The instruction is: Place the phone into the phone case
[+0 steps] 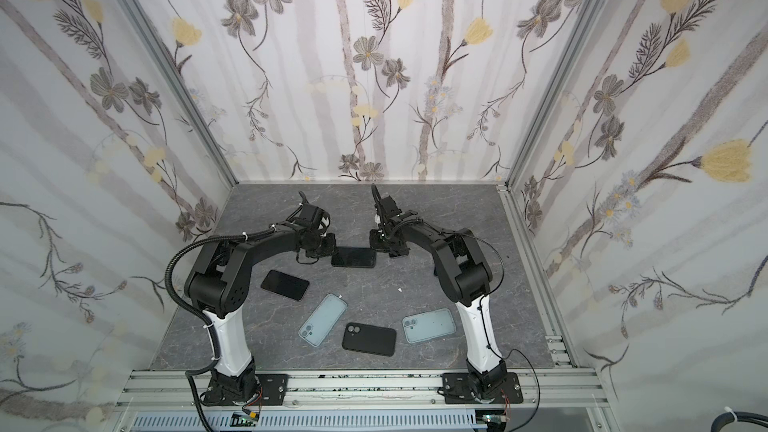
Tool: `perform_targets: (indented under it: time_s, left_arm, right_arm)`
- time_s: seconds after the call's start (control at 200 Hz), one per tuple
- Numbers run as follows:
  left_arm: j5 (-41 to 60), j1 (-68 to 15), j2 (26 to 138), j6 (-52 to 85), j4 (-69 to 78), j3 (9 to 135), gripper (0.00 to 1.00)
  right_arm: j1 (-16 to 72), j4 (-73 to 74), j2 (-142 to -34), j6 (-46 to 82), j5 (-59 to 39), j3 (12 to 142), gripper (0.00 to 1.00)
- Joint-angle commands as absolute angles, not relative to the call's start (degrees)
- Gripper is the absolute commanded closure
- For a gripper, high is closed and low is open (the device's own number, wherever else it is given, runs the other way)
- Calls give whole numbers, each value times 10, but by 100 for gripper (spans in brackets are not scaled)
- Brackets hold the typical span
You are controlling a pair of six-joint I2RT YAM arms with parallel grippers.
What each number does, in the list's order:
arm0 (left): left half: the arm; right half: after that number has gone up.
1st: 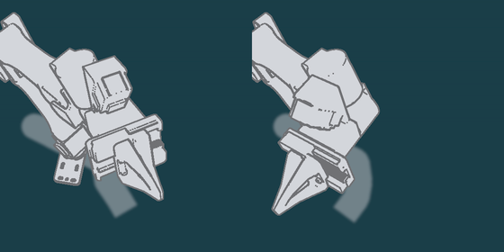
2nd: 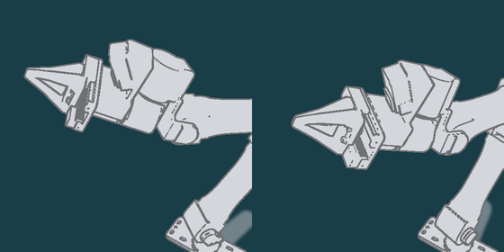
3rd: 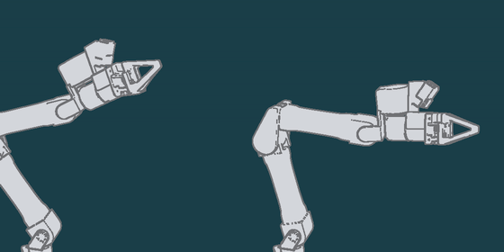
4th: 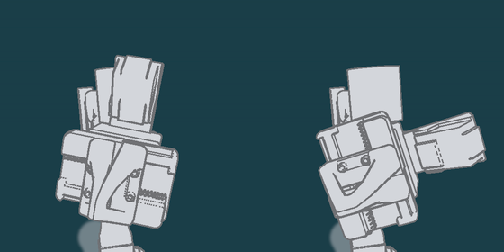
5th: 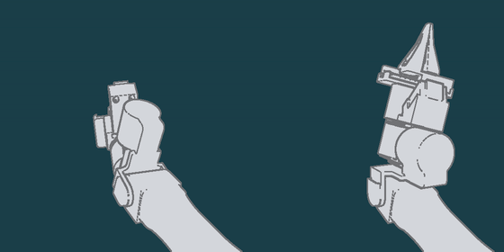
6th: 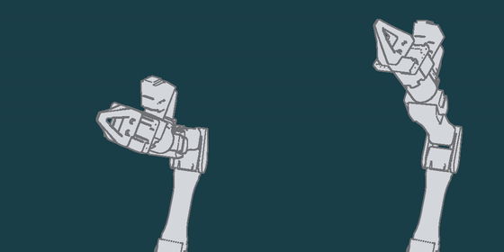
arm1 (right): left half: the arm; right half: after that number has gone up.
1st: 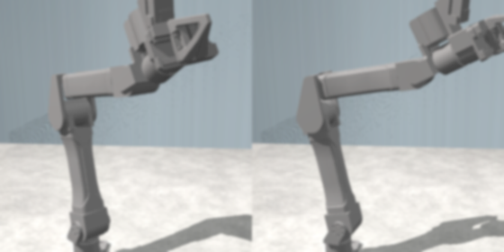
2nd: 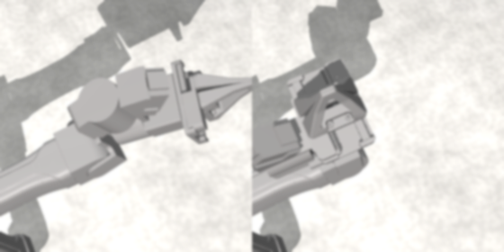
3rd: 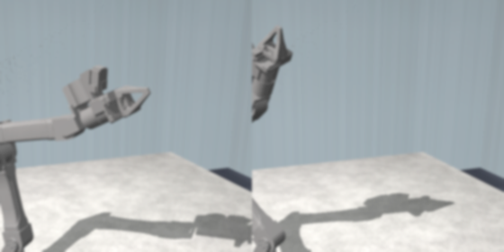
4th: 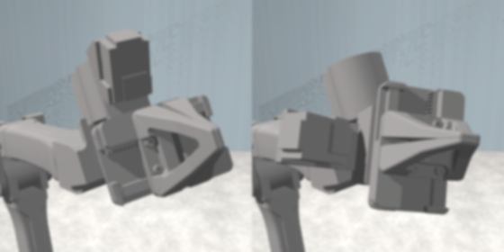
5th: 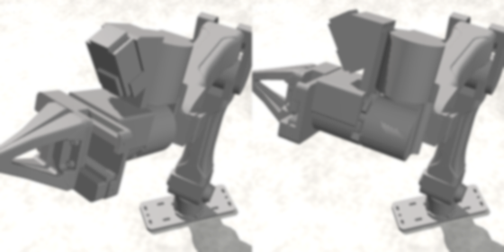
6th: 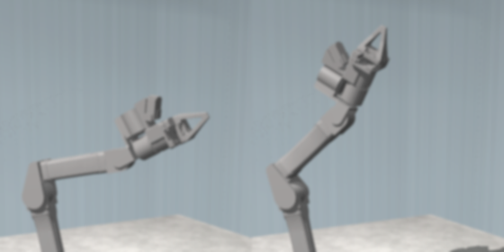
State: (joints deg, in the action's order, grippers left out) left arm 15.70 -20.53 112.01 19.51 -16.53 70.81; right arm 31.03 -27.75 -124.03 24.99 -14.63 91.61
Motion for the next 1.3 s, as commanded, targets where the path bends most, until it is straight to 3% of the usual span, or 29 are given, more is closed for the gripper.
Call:
perform_targets:
  time_s: [0.0, 1.294]
  left_arm:
    - [154, -205, 1115, 199, -175, 709, 81]
    - [151, -210, 1120, 200, -180, 711, 81]
  right_arm:
    - [310, -316, -1250, 241, -115, 916, 91]
    - [318, -382, -1315, 229, -119, 935, 92]
